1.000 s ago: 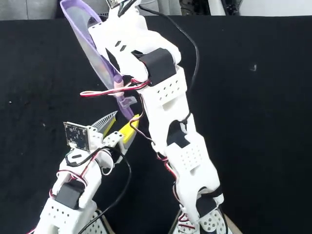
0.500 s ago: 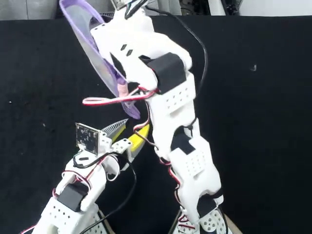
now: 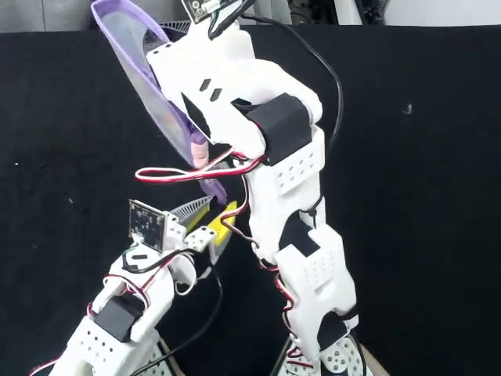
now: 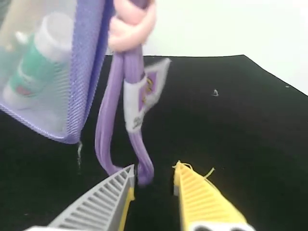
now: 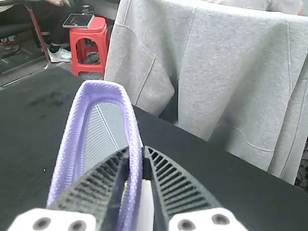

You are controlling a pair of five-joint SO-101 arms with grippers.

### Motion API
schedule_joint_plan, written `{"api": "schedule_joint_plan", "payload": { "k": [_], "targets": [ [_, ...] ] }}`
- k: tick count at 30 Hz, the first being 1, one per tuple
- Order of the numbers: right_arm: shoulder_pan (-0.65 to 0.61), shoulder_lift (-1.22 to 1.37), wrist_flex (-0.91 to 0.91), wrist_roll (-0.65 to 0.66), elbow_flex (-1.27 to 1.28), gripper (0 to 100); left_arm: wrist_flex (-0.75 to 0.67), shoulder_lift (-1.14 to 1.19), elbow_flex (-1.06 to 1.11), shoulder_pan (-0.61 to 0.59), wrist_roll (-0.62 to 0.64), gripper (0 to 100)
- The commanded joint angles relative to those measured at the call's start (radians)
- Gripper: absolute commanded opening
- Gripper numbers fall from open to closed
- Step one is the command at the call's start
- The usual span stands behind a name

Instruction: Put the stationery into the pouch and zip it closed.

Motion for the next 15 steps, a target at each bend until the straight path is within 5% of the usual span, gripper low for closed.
{"api": "schedule_joint_plan", "payload": {
  "k": [1, 15],
  "targets": [
    [-0.020, -0.091, 0.002, -0.012, -0.058, 1.1, -0.006, -0.006, 0.021, 0.012, 0.000, 14],
    [-0.034, -0.093, 0.014, -0.012, -0.059, 1.1, -0.137, -0.008, 0.005, 0.096, -0.066, 14]
  ]
}}
